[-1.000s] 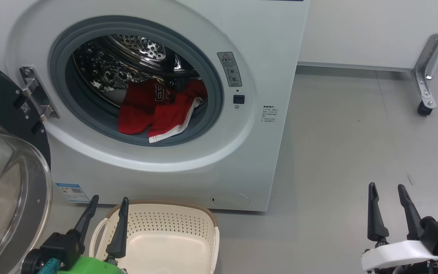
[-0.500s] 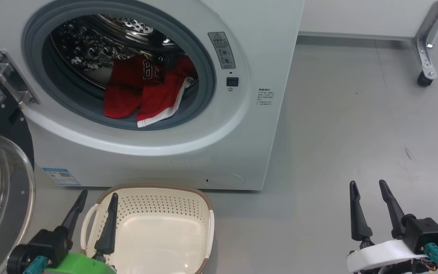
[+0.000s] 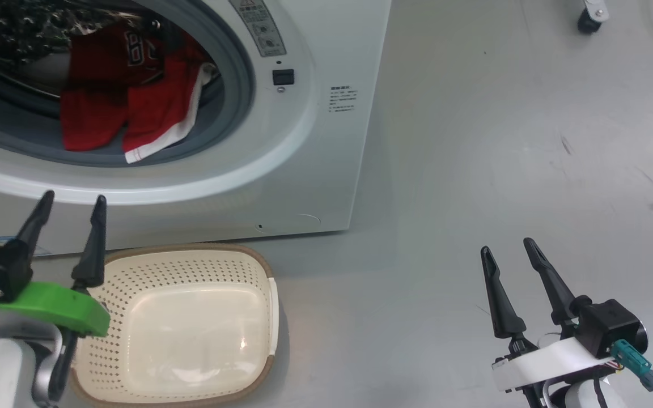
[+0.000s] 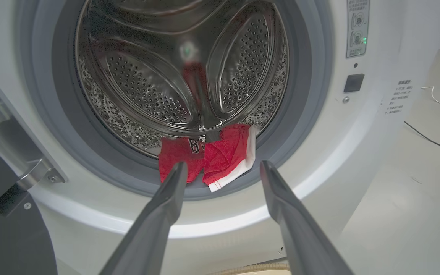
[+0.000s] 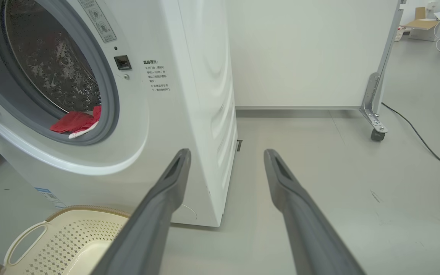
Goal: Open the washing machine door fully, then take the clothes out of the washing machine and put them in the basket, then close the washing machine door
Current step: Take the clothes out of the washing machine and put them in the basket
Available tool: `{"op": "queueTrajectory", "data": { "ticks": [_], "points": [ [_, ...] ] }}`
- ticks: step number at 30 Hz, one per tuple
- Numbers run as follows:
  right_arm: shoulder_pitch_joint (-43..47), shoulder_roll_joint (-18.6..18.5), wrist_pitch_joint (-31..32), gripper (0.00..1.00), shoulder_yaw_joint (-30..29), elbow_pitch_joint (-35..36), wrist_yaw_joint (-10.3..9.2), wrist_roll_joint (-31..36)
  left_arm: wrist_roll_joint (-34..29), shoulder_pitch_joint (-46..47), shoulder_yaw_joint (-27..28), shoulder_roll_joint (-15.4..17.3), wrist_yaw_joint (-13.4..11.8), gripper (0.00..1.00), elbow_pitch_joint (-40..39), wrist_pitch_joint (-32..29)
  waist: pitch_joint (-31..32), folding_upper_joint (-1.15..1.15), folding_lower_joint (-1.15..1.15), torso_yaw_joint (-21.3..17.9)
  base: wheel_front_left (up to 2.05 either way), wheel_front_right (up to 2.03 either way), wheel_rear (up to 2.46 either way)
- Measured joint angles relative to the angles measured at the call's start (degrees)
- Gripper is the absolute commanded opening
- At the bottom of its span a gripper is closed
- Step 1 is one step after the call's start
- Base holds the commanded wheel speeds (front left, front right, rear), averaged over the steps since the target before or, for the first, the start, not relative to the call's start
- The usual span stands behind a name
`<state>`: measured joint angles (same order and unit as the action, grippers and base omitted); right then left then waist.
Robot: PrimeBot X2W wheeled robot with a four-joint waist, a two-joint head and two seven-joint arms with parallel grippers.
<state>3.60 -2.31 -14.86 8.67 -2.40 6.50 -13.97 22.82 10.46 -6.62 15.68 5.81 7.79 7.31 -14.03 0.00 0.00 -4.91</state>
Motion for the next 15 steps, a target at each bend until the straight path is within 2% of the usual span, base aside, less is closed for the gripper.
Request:
{"op": "queueTrajectory", "data": {
  "ticks": [10, 15],
  "points": [
    [-4.53, -0.02, 0.0, 1.0, 3.01, 1.47, -0.01, -1.78, 0.63, 11.16, 4.72, 5.17, -1.51, 1.0, 2.07, -7.54, -7.03, 0.0, 0.0, -7.33, 0.0, 0.0, 0.0],
    [-6.52, -0.02, 0.0, 1.0, 4.64, 1.58, -0.14, -4.15, 0.8, 15.51, 4.98, 6.94, -1.55, 1.0, 5.12, -11.33, -10.11, 0.0, 0.0, -11.3, 0.0, 0.0, 0.0]
  ]
}}
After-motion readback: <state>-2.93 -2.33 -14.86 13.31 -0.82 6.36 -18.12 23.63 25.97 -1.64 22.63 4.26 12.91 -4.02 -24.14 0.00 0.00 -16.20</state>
